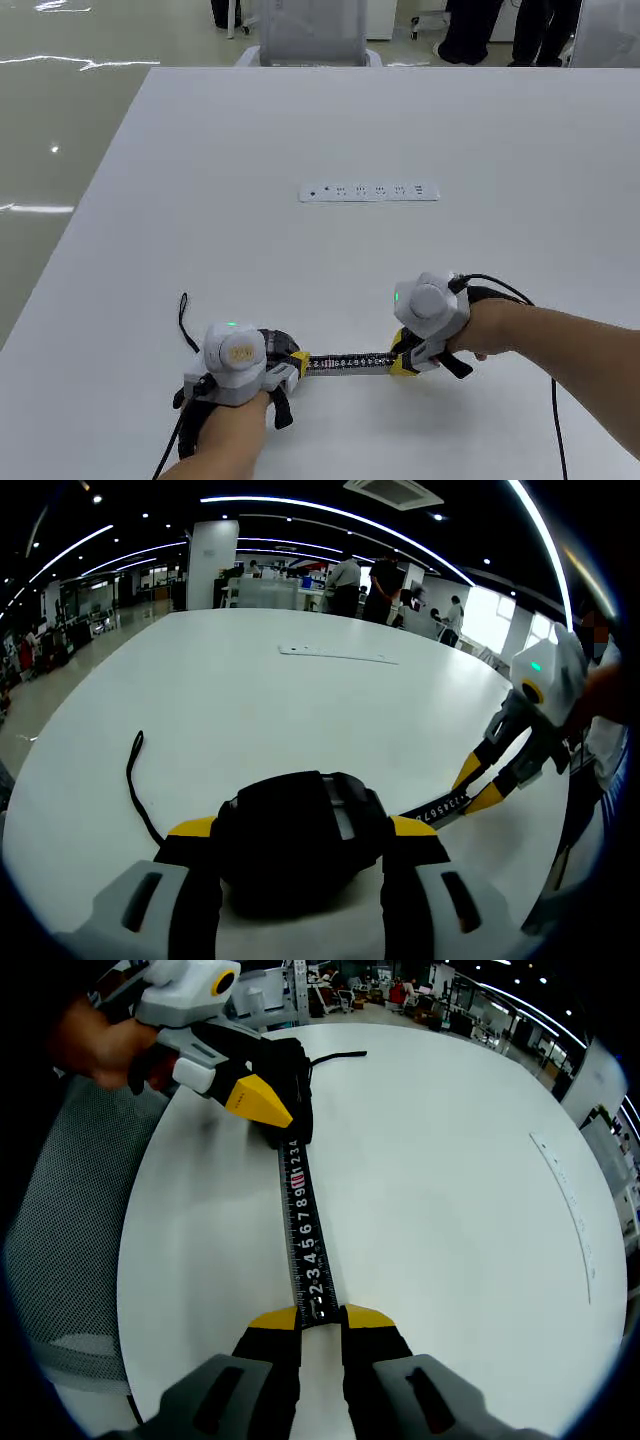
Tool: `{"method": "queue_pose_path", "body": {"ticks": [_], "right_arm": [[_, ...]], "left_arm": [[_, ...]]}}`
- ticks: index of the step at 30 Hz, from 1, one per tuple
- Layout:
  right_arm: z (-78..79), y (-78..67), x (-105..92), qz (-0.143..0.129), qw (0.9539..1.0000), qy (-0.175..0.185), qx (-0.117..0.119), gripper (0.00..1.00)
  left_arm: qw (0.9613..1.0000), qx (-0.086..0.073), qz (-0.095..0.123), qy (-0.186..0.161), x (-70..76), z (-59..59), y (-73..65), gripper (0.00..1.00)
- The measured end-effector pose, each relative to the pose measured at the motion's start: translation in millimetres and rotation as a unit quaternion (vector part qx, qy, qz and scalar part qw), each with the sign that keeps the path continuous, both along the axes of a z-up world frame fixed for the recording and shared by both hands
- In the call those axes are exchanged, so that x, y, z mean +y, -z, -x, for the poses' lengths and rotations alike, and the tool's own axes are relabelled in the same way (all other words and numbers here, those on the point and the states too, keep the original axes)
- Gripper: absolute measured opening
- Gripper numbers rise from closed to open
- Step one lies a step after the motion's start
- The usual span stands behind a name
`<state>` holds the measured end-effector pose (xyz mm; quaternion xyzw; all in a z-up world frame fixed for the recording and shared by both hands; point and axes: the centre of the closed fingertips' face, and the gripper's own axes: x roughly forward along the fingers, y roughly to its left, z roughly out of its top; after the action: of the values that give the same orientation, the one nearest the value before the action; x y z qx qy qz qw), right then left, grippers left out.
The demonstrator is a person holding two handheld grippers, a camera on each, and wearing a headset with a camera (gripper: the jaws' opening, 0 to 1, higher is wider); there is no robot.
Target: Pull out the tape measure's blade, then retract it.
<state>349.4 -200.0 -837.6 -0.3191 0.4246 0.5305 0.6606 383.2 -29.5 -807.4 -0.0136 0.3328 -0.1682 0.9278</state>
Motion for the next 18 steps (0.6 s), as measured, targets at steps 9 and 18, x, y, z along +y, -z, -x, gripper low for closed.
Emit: {"method": "queue_pose_path", "body": {"ticks": [9, 18], "right_arm": [[-0.4, -0.1, 3.5, 0.0, 1.0, -0.001, 0.001, 0.14], [-1.5, 0.2, 6.2, 0.0, 1.0, -0.002, 0.001, 0.14]], "left_arm": [[1.0, 0.0, 0.002, -0.001, 0.1, 0.2, 0.3, 0.61], [1.0, 0.0, 0.003, -0.002, 0.5, -0.1, 0.1, 0.61]]}}
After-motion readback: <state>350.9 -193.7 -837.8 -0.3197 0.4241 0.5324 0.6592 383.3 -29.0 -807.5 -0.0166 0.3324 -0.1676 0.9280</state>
